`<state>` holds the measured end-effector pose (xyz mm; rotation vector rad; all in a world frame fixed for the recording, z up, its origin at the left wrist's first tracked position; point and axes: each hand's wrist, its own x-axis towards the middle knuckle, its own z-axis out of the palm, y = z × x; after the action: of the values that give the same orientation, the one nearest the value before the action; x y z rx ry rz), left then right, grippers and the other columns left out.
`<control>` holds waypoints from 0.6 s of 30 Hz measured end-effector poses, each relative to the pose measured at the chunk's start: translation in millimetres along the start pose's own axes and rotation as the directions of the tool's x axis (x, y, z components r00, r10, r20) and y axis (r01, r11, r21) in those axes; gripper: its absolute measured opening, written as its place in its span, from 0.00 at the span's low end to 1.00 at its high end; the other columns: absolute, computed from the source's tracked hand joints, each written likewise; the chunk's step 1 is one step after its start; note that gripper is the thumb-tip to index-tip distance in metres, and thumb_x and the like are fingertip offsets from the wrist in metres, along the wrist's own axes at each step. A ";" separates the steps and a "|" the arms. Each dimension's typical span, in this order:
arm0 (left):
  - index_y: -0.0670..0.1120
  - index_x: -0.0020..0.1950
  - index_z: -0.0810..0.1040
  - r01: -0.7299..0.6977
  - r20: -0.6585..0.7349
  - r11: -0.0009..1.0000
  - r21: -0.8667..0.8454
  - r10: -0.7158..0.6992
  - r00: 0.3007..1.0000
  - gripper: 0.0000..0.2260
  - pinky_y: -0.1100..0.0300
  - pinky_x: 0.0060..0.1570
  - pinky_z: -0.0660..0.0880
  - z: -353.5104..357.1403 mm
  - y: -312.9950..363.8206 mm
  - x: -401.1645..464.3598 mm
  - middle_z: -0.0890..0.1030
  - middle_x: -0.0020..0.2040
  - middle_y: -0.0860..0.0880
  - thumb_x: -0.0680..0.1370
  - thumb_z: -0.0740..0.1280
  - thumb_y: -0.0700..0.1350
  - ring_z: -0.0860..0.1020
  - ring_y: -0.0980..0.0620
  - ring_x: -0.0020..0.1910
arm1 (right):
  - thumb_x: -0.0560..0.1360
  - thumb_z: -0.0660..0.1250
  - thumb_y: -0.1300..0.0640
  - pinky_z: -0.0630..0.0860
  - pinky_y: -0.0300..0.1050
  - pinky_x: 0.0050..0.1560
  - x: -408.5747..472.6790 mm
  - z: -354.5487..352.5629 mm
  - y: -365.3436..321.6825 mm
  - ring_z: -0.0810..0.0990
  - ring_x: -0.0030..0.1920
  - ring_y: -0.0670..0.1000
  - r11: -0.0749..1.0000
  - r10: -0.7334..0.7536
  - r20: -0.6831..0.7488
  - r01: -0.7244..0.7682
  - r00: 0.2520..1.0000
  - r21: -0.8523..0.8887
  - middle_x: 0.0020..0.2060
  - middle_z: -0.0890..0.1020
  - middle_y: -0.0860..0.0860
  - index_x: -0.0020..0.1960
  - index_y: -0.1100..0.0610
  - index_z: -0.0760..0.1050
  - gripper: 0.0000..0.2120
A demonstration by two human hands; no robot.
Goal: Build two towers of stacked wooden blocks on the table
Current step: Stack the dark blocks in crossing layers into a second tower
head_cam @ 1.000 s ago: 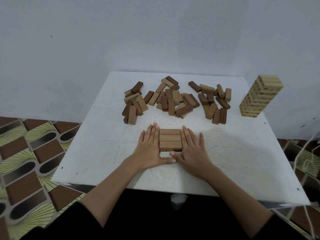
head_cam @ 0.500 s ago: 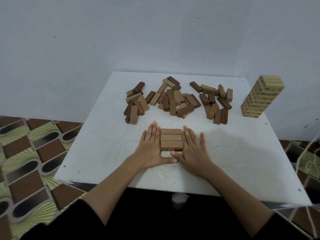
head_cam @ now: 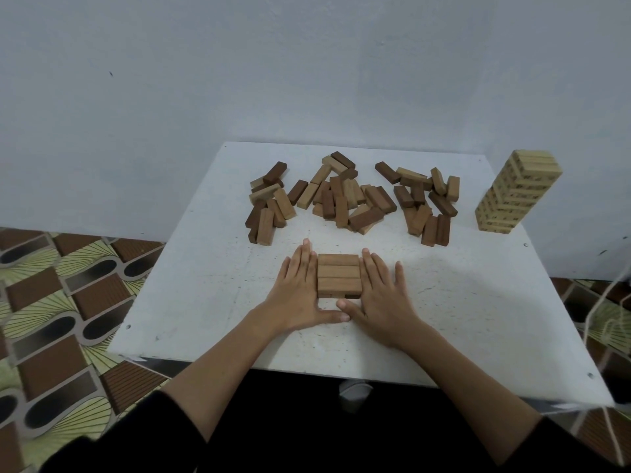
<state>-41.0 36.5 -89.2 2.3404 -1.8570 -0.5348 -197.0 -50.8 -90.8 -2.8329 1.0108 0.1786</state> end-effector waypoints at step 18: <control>0.40 0.59 0.76 0.059 -0.601 0.926 -0.372 -0.289 0.745 0.12 0.71 0.57 0.61 -42.2 -79.0 14.4 0.74 0.61 0.47 0.75 0.65 0.35 0.70 0.51 0.61 | 0.78 0.58 0.62 0.70 0.50 0.63 75.3 -58.7 -31.7 0.73 0.61 0.56 0.864 -0.212 -0.335 0.337 0.918 0.375 0.59 0.77 0.58 0.61 0.64 0.74 0.15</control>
<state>48.7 36.6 -76.3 2.0960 -1.1309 -0.0090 -114.9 -82.6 -42.0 -2.5864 0.5696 -0.4402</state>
